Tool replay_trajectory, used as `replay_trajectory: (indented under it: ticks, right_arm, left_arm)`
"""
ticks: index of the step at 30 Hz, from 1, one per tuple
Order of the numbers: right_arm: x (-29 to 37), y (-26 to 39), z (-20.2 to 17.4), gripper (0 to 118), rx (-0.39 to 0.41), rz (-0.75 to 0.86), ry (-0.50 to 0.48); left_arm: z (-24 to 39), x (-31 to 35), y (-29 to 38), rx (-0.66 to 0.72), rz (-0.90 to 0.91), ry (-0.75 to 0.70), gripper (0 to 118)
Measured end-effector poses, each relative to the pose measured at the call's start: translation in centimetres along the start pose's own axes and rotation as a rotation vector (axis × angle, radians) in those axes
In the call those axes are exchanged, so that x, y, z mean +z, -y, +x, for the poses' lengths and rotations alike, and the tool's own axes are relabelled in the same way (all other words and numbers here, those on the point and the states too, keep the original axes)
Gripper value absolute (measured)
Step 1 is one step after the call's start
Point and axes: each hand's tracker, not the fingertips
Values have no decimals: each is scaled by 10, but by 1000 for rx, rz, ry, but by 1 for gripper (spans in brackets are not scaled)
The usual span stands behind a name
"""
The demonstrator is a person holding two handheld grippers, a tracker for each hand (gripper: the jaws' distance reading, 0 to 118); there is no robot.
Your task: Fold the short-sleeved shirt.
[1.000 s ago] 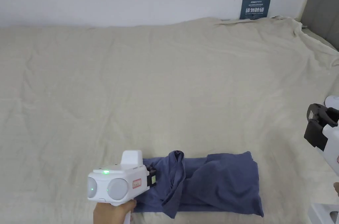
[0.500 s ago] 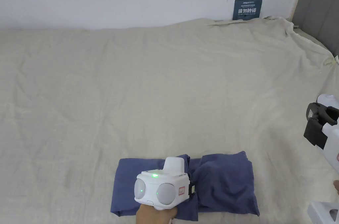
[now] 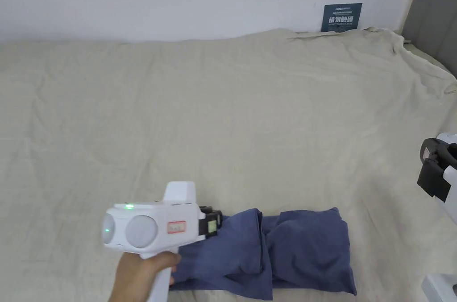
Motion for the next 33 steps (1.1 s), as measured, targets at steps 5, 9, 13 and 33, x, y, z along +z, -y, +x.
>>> replay_trajectory:
  ticks: [5,9,13,33]
  right_arm:
    - [-4,1,-6,0,-1,-4,-11]
    - [-6,1,-10,0,5,-9,-20]
    - [-9,3,-13,0,6,-17,-25]
    - [-13,8,-11,0,13,-44,-10]
  left_arm:
    - [-57,23,-10,89,-4,-52,4]
    - [-99,21,-7,167,-70,-71,42]
    - [-126,7,6,235,-121,-22,96]
    - [-124,-49,31,217,-217,49,15]
